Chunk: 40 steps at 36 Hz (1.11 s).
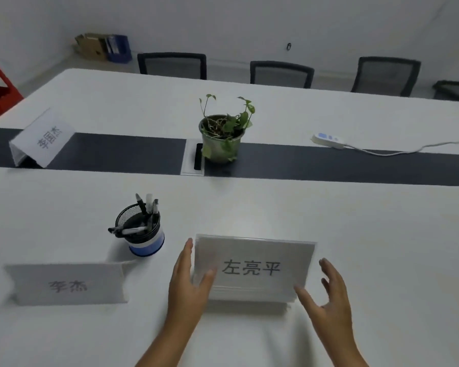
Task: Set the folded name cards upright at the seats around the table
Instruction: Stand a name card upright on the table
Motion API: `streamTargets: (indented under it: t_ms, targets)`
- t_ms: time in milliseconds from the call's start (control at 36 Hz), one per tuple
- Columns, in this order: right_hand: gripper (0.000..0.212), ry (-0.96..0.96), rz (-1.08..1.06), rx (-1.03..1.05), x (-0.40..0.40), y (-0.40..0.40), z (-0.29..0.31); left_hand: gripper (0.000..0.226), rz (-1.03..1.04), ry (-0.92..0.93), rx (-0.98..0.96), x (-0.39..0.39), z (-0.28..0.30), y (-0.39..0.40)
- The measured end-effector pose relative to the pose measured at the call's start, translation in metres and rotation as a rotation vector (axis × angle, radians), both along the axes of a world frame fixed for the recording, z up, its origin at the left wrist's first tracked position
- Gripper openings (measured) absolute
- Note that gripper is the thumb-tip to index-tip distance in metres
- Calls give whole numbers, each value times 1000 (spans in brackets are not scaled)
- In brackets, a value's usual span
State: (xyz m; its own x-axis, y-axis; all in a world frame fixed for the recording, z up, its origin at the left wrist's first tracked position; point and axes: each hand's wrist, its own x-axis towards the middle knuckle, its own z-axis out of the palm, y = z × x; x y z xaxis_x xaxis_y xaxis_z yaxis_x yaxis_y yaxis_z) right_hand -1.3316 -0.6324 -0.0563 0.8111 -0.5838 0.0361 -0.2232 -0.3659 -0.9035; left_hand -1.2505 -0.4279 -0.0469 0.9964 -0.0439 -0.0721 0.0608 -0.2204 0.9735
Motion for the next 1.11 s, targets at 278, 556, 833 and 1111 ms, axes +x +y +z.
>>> streamTargets:
  t_ms: [278,556,833,1111]
  targets:
    - [49,35,227,92,37,-27,21,40,-24,-54,87,19,13,-5]
    - [47,-156,130,24,18,-38,49,47,13,-204,71,3,60,-20]
    - [45,-310,-204,92,-46,-119,81,54,-209,-339,22,-15,83,-136]
    - [46,2,-411,123,-85,-212,11,49,-487,40,157,-24,-4,-279]
